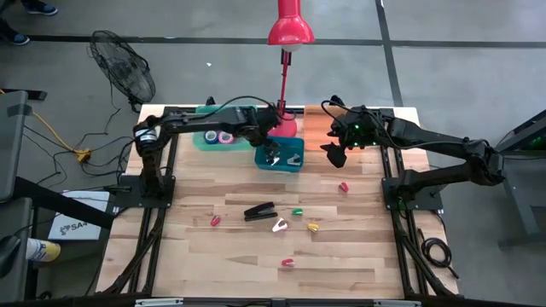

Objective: Pick and place Stapler, Stapler remover, tape
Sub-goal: Put the pink staple remover into the blue bin

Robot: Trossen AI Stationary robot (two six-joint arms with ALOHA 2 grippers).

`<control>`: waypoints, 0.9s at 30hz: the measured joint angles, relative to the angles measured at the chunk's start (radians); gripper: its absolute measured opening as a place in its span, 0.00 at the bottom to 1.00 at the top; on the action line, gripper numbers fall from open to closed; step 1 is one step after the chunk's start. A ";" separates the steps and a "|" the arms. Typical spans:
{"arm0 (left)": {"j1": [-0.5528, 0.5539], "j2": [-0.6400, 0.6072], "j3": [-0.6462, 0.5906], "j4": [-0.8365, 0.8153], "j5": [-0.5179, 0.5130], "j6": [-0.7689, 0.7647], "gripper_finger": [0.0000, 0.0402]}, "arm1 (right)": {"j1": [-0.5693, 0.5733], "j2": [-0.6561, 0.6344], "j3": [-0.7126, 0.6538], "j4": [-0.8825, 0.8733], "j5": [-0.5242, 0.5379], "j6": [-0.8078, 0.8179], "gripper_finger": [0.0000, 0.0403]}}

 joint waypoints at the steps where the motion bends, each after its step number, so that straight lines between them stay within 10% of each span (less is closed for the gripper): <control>1: -0.001 -0.019 0.000 -0.014 -0.014 0.008 0.66 | 0.000 0.000 0.000 -0.006 -0.012 0.011 0.65; 11: -0.112 -0.188 0.001 -0.272 -0.248 0.019 0.66 | 0.145 0.000 0.000 -0.017 -0.109 0.042 0.65; 27: -0.334 -0.318 0.000 -0.538 -0.406 -0.087 0.66 | 0.577 0.098 0.000 0.183 0.105 0.100 0.65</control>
